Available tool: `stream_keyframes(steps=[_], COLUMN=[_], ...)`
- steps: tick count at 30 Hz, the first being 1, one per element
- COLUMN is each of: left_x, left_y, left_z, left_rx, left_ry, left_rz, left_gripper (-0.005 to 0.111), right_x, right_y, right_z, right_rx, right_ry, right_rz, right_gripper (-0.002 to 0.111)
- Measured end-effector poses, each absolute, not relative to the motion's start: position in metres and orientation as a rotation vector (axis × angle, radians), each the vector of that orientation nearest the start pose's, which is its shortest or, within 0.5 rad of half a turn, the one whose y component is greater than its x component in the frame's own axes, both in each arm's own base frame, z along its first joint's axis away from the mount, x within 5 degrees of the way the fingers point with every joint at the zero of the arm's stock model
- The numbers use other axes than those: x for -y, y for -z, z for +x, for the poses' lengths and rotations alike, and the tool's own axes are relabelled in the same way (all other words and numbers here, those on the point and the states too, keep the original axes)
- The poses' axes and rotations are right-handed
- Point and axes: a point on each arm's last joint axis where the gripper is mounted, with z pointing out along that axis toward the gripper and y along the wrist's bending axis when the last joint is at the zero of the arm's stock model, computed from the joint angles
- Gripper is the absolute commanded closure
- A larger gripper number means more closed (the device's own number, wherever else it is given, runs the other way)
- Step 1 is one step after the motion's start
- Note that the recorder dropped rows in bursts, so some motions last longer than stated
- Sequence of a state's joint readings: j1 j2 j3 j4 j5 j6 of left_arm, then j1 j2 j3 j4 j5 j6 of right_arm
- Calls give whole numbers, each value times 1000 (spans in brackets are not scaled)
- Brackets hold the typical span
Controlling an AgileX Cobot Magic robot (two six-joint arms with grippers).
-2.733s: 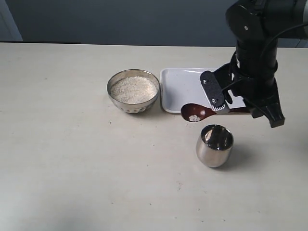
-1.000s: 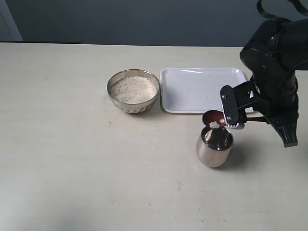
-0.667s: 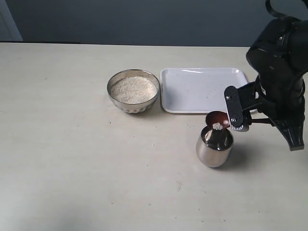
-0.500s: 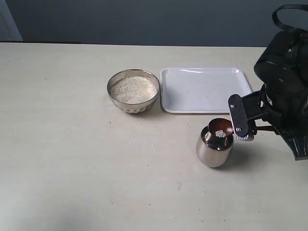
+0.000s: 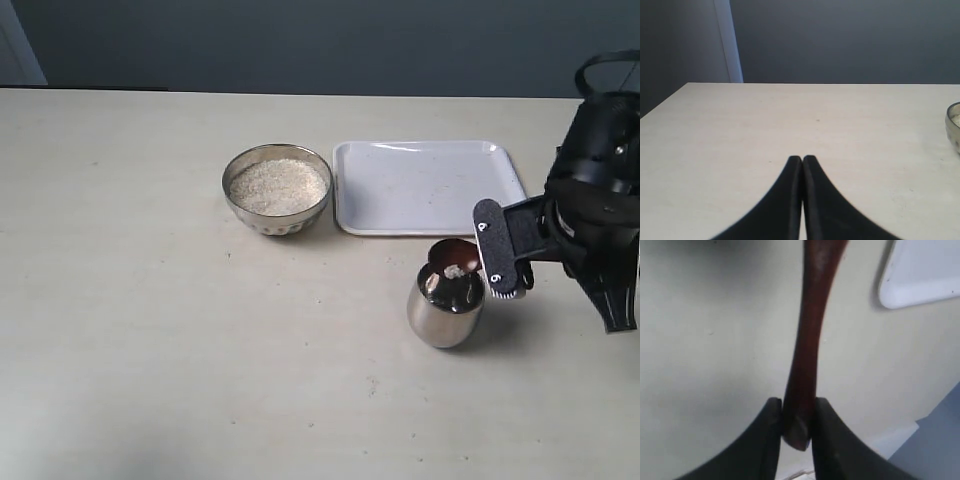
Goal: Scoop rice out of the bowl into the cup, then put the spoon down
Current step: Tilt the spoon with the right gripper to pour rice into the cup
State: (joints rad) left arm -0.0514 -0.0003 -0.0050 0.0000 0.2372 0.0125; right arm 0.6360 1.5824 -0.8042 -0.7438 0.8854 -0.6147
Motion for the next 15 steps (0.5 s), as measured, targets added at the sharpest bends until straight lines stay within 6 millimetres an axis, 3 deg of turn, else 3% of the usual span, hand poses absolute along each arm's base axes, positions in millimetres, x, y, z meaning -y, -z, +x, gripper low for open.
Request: stream_keyframes(steps=[15], left_x=[3], left_y=[-193], left_z=[55], left_rx=[-1715], left_ry=[29], left_rz=[55], left_gripper=[106], right_x=[-112], right_y=[-173], right_z=[235], right_rx=[-1864], right_ry=[1047], right_rz=[-2159], right_gripper=[109])
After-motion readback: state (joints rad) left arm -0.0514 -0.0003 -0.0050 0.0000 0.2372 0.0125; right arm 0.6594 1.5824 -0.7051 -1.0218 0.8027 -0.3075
